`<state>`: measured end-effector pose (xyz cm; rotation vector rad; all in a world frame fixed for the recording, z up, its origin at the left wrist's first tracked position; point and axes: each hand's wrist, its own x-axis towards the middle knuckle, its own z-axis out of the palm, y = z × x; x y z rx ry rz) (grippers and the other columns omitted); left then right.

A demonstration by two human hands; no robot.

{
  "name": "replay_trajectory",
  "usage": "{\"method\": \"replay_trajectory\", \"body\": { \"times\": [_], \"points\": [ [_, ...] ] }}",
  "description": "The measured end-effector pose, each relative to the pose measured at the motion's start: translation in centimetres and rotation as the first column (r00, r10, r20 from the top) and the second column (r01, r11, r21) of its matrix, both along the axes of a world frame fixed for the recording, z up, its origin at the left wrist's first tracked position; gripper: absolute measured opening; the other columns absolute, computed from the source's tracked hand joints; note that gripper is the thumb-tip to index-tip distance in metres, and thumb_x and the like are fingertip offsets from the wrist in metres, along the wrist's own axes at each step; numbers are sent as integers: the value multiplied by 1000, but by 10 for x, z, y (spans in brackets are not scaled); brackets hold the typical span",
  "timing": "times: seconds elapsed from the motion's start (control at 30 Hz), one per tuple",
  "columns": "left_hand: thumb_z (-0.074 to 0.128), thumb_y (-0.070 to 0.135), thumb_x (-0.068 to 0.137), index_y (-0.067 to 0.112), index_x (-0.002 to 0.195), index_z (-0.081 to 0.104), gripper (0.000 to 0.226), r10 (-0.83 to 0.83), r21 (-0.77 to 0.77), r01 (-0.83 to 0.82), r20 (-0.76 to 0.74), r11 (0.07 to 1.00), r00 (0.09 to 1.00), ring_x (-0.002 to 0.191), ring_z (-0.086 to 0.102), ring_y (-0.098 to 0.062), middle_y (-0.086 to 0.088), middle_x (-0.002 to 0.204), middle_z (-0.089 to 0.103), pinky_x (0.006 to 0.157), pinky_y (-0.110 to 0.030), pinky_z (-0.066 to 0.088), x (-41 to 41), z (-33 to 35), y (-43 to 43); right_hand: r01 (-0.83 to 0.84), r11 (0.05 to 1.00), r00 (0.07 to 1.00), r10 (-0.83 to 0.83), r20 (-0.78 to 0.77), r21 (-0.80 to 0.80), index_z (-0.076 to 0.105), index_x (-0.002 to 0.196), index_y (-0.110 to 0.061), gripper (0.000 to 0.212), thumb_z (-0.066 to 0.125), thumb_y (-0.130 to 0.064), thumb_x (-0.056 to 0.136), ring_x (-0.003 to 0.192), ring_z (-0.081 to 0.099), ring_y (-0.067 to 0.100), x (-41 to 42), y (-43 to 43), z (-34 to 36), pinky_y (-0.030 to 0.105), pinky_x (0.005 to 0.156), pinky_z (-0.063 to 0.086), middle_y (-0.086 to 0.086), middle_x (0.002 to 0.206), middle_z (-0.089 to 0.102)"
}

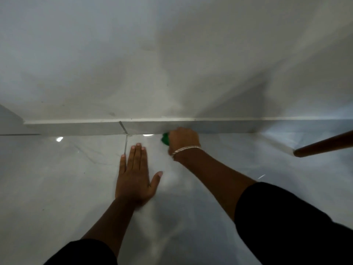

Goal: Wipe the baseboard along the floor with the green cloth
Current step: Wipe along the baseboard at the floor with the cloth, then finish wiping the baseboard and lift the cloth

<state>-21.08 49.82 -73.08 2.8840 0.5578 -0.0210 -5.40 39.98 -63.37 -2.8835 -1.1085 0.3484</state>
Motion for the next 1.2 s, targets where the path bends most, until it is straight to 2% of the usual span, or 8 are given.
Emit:
{"method": "replay_trajectory", "body": {
  "times": [0.3, 0.53, 0.57, 0.67, 0.73, 0.83, 0.97, 1.2],
  "points": [
    [22, 66, 86, 5, 154, 5, 93, 9, -27, -8, 20, 1000, 1000, 153, -1, -27, -14, 165, 2, 123, -51, 5, 0, -4, 0, 325, 938, 944, -314, 103, -118, 65, 107, -10, 28, 65, -23, 81, 104, 62, 34, 58, -117, -6, 39, 86, 52, 13, 111, 66],
    [20, 57, 96, 3, 153, -1, 81, 208, -343, -290, -255, 894, 944, 152, -10, -31, -17, 164, -10, 123, -51, -3, 11, 39, -41, 475, 854, 880, -463, -107, 214, 71, 107, -20, 31, 60, -38, 84, 95, 66, 33, 27, -123, -7, 37, 87, 55, 12, 105, 73],
    [26, 56, 98, 4, 153, 8, 77, 236, -555, -359, -282, 751, 930, 152, -3, -32, -18, 165, -3, 123, -51, 2, 17, 58, -48, 458, 843, 889, -442, -121, 282, 70, 109, -21, 30, 60, -33, 83, 95, 67, 33, 11, -121, -3, 38, 87, 54, 13, 105, 74],
    [34, 64, 91, 11, 146, 38, 77, 275, -948, -281, -314, -151, 909, 139, 40, -35, -16, 151, 43, 115, -47, 33, 29, 115, -79, 387, 781, 922, -343, -180, 490, 71, 110, -14, 30, 67, -15, 80, 88, 70, 38, -42, -108, 30, 44, 83, 57, 18, 102, 75],
    [39, 63, 91, 11, 133, 55, 69, 374, -909, -199, -340, -365, 863, 122, 58, -34, -17, 132, 63, 97, -43, 50, 32, 155, -95, 348, 761, 935, -241, -260, 548, 69, 112, -10, 35, 70, -9, 77, 102, 68, 36, -74, -102, 66, 45, 92, 54, 20, 113, 71],
    [59, 32, 93, 6, 117, 66, 37, 486, -913, -217, -371, -345, 792, 105, 69, -34, -20, 114, 72, 81, -43, 59, 26, 214, -106, 643, 537, 733, -222, -643, 547, 70, 112, -15, 47, 74, -4, 66, 123, 54, 23, -109, -110, 136, 31, 102, 45, 11, 128, 63],
    [52, 12, 96, 1, 121, 61, 29, 420, -889, -213, -388, -406, 820, 105, 68, -38, -23, 116, 70, 70, -43, 61, -2, 314, -116, 923, 109, 385, -207, -899, 370, 69, 102, -15, 37, 74, -4, 67, 105, 64, 26, -122, -143, 233, 39, 86, 57, 11, 113, 69],
    [61, 15, 92, 1, 120, 61, 31, 287, -885, -309, -414, -348, 864, 108, 66, -40, -23, 116, 69, 78, -48, 60, -36, 547, -168, 990, 112, 109, -243, -964, 84, 67, 98, 5, 26, 77, -1, 75, 72, 70, 31, -144, -224, 458, 31, 58, 62, 22, 87, 72]
  ]
}}
